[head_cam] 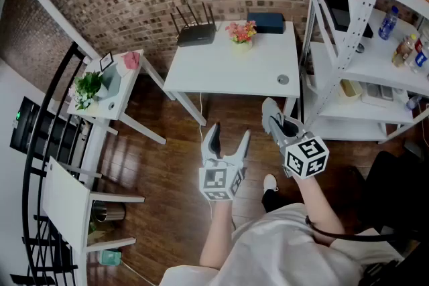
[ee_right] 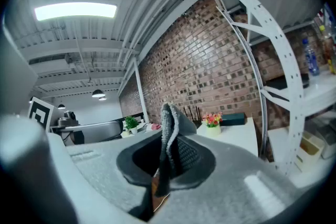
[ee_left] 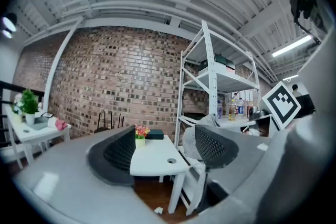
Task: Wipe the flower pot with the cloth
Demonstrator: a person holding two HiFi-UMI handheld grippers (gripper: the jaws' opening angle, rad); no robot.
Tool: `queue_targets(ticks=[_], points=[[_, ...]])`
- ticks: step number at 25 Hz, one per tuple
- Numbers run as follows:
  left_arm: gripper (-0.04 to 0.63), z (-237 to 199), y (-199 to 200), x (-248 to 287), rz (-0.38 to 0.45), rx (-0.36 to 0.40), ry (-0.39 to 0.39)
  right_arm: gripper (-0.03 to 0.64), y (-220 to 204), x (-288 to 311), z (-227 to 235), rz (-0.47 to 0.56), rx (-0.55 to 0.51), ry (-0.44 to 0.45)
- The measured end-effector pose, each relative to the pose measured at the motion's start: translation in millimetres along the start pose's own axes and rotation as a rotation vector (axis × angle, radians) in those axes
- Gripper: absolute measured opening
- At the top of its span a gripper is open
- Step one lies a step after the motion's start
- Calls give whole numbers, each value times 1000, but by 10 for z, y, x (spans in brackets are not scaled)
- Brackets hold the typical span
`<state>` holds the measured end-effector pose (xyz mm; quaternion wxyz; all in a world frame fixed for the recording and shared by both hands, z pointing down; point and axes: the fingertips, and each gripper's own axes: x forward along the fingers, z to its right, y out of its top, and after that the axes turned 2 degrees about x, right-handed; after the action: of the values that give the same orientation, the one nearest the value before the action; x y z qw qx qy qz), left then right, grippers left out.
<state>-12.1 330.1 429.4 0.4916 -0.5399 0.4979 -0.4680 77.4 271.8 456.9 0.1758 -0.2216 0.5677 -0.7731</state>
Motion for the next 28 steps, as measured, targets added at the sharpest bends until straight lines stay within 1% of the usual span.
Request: queue_targets(ticks=[3,6,8,10,12,15,18,22,25,27,28], points=[[364,-184,99,448,-2,9,31,2,385,385,293,43,-40,24],[364,-394,144,786,-13,38,63,3,582,711,520,72,-51,36],[364,-535,113,1012,-25,39,83,3,573,901,674,59,-40,41],[364,-692,55,1189,-44,31,102,3,461,1057,780,21,-18,47],[360,-844,-11,1340,-64,22,110,3,352,1176,887,-7,-9,32],[360,-1029,-58,1698,-78,27,88,3,374,1393,1186,-4,4,-21],[360,-1237,-90,2127,-66,28,54,2,479,1655,1484,8,-4,-68],[361,-1530,-58,2780,-60,27,-1,2,774,2057,1865,15,-42,-124],[382,-1775,-6,3175,-54,19,-32,3,1027,2322,2072,21,-81,-162],[391,-1892,-23,3387,-54,16,-60,3,1100,2489,2198,25,-83,-195],[391,-1946,-43,3474,-54,14,-73,3,1106,2587,2227,21,-88,-195]])
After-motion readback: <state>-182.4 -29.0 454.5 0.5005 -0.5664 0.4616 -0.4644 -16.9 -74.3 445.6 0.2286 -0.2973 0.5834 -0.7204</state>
